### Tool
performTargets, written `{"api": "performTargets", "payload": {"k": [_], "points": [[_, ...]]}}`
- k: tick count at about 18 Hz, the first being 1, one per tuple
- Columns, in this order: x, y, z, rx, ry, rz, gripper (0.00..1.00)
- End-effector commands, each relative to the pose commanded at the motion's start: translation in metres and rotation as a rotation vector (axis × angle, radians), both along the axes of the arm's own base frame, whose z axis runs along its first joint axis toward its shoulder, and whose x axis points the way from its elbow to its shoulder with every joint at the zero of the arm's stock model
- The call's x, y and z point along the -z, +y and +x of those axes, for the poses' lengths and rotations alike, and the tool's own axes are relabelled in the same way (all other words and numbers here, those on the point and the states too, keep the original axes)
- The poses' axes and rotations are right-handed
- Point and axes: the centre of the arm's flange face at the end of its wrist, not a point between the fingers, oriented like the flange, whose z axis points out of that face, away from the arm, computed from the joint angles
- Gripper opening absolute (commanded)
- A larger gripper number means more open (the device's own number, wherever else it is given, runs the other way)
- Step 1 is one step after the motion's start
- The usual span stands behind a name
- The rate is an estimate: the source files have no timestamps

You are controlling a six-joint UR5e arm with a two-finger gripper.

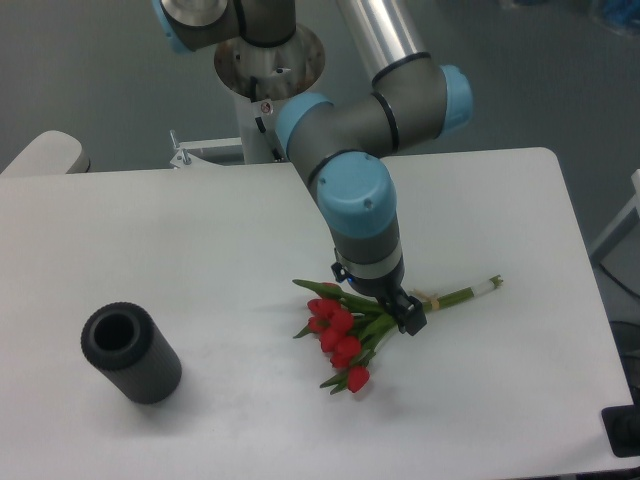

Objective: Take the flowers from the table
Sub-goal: 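Lower the gripper onto the tulip stems just below the flower heads, then close the gripper around the tulip stems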

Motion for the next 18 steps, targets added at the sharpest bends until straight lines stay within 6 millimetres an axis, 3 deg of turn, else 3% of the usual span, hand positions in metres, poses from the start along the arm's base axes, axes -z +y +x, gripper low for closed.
{"api": "performTargets", "payload": {"k": [5,8,11,18], "points": [[0.028,-0.008,-0.013,0.042,-0.042,-0.031,0.99],[0.041,-0.026,-0.024,0.092,-0.065,-0.045,0.99],[0.062,-0.033,-0.018,0.098,-0.055,-0.031,0.99],[0.085,-0.042,-0.009,0.078,-0.128,0.045,1.0]]}}
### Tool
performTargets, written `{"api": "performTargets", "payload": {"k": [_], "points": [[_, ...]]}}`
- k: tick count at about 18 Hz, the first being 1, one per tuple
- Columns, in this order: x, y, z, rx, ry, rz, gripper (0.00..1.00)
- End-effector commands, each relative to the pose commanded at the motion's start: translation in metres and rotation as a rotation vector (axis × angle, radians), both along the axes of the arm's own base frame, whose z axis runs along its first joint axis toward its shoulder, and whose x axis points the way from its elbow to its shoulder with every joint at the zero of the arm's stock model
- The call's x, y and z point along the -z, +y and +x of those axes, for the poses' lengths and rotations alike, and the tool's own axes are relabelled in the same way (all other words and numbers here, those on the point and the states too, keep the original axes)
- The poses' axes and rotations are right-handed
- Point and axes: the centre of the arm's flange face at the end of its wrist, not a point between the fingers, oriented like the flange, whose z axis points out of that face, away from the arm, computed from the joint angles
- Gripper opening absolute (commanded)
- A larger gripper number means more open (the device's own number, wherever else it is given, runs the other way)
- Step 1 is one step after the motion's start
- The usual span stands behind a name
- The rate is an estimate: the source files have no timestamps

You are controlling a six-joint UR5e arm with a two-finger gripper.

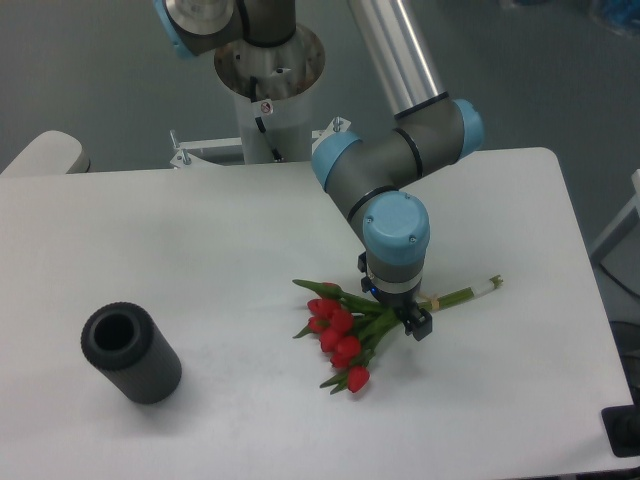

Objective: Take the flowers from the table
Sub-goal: 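Close the gripper around the tulip stems, then lift the gripped tulips up off the table toward the black vase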

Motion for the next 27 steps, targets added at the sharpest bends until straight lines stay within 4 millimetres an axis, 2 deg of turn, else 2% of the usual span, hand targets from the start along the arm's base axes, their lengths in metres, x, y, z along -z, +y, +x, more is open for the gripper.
{"api": "performTargets", "payload": {"k": [4,13,14,15,17,19,22,27], "points": [[0.015,-0.003,0.004,-0.003,0.027,0.018,1.0],[0.023,-0.002,0.005,-0.006,0.021,0.015,0.99],[0.022,-0.002,0.004,-0.005,0.026,0.019,0.97],[0.021,-0.002,0.004,-0.005,0.028,0.02,0.87],[0.021,-0.001,0.003,-0.005,0.029,0.021,0.62],[0.02,0.0,0.002,-0.006,0.031,0.023,0.49],[0.017,0.002,0.001,-0.005,0.036,0.026,0.39],[0.004,0.007,-0.005,-0.003,0.057,0.045,0.39]]}}
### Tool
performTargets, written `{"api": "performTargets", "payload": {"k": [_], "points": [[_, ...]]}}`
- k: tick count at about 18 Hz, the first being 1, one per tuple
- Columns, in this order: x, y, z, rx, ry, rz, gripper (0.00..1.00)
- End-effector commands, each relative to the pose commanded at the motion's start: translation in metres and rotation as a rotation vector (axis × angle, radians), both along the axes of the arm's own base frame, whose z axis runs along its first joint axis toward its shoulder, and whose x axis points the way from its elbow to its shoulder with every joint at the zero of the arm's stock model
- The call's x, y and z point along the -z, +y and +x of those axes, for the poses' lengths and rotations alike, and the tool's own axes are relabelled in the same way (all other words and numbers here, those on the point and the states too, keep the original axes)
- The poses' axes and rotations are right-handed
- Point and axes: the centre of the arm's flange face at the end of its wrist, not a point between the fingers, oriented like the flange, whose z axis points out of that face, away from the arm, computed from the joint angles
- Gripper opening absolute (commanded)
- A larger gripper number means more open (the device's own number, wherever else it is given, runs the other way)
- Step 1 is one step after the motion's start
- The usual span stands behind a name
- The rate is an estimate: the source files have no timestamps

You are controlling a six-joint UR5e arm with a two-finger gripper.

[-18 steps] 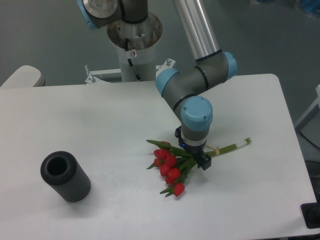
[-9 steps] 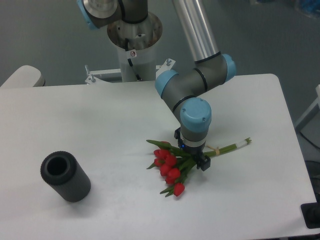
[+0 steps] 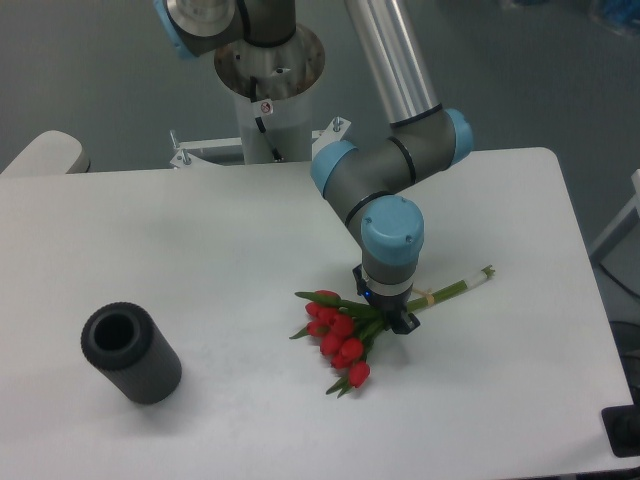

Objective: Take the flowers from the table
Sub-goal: 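Lift the gripped tulips up off the table toward the black vase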

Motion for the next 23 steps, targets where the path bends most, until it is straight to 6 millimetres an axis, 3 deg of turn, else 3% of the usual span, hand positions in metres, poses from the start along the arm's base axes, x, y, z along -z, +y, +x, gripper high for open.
{"api": "performTargets", "payload": {"k": [2,10,15,19,23], "points": [[-0.015,0.006,0.002,0.011,0.021,0.015,0.39],[-0.111,0.049,0.002,0.003,0.0,0.206,0.37],[-0.149,0.081,0.015,-0.059,-0.126,0.422,0.36],[-0.191,0.089,0.025,-0.064,-0.199,0.571,0.36],[-0.218,0.093,0.039,-0.14,-0.304,0.677,0.36]]}}
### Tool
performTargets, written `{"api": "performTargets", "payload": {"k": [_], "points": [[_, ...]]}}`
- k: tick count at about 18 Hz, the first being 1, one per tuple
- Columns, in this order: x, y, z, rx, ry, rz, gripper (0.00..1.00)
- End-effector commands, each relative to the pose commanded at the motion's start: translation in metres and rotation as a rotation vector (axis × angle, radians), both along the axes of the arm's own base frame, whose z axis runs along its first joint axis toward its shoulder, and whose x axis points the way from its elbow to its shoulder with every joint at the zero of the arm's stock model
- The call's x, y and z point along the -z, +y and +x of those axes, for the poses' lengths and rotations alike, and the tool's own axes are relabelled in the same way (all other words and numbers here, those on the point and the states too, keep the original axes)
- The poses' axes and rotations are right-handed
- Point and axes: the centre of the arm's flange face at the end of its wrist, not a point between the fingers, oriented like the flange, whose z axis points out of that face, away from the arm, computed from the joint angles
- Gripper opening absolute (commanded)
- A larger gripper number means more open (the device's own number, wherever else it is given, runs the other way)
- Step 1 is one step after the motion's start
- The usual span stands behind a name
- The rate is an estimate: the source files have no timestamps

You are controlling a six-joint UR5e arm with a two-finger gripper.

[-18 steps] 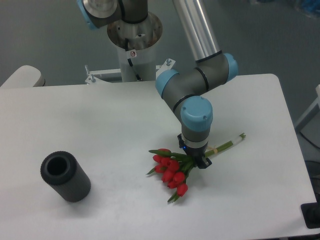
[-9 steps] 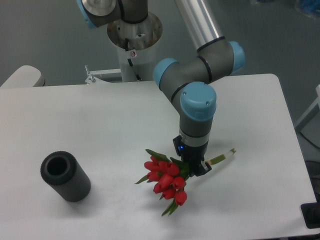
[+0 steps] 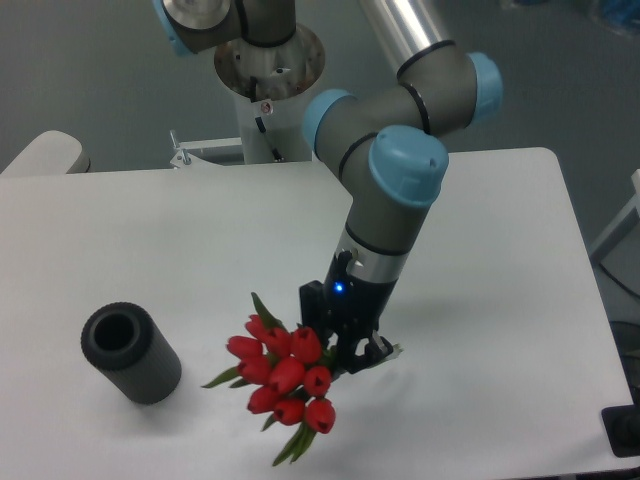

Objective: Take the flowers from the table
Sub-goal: 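Lift the gripped tulips up off the table toward the black vase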

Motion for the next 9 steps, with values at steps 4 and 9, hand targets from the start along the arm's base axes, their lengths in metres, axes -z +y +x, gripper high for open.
{"api": "performTargets", "payload": {"k": [4,9], "points": [[-0.019,0.005,0.012,-0.043,-0.03,0.012,0.36],[-0.027,0.007,0.02,-0.035,-0.064,0.046,0.34]]}}
